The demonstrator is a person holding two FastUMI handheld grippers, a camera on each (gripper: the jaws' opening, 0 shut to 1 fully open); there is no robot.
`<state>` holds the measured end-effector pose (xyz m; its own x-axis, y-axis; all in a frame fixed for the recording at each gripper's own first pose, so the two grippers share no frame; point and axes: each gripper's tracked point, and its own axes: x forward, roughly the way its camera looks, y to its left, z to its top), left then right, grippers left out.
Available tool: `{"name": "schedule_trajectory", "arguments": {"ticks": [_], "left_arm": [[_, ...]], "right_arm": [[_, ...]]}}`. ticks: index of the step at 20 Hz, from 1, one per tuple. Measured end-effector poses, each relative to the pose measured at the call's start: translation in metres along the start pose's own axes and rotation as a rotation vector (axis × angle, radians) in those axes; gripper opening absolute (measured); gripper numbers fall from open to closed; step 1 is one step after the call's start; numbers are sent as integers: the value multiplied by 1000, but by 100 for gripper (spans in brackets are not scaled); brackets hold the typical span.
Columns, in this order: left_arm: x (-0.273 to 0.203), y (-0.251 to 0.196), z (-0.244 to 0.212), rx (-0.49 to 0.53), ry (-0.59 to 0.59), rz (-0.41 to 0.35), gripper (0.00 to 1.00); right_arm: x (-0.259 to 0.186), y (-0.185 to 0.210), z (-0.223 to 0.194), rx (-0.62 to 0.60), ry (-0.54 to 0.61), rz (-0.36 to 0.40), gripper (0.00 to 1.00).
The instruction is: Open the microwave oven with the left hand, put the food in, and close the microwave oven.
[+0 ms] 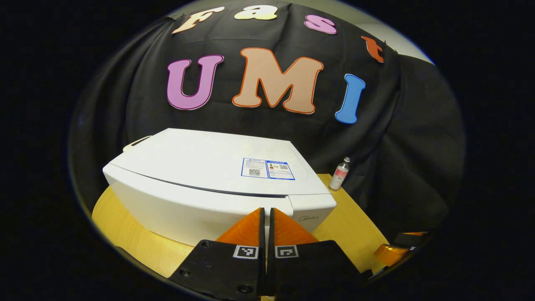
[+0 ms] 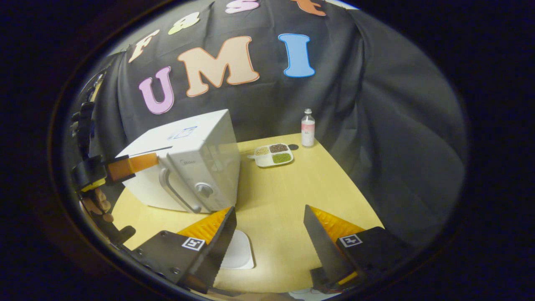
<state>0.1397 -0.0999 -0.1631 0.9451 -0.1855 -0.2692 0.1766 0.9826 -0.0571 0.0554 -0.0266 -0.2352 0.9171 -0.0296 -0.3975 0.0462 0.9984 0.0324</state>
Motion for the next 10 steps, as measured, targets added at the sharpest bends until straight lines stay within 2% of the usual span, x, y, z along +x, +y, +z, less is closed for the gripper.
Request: {"name": "schedule_trajectory", "arguments": {"ticks": [1,2,3,4,7,8,10], "left_arm": [[1,2,0,-1,0,0,0],[12,5,3,0,-17,12,0],[11,-1,-11,-28,37,-23,1],[12,-12,5,-45,-13,-62,2],[10,-9,0,15,11,-54,1],[7,-7,-1,30,18,-42,1],[-2,-4,-1,31,21,-37,1]], "right_arm": [[-3,0,2,0,-5,-1,100],[-5,0,3,-2,-12,-1,92],[-6,1,6,-7,-20,-2,92],[-9,0,8,-15,-30,-4,92],[-17,3,19,-45,-69,1,92],[-20,5,23,-56,-79,9,100],[-22,10,29,-73,-89,24,100]]}}
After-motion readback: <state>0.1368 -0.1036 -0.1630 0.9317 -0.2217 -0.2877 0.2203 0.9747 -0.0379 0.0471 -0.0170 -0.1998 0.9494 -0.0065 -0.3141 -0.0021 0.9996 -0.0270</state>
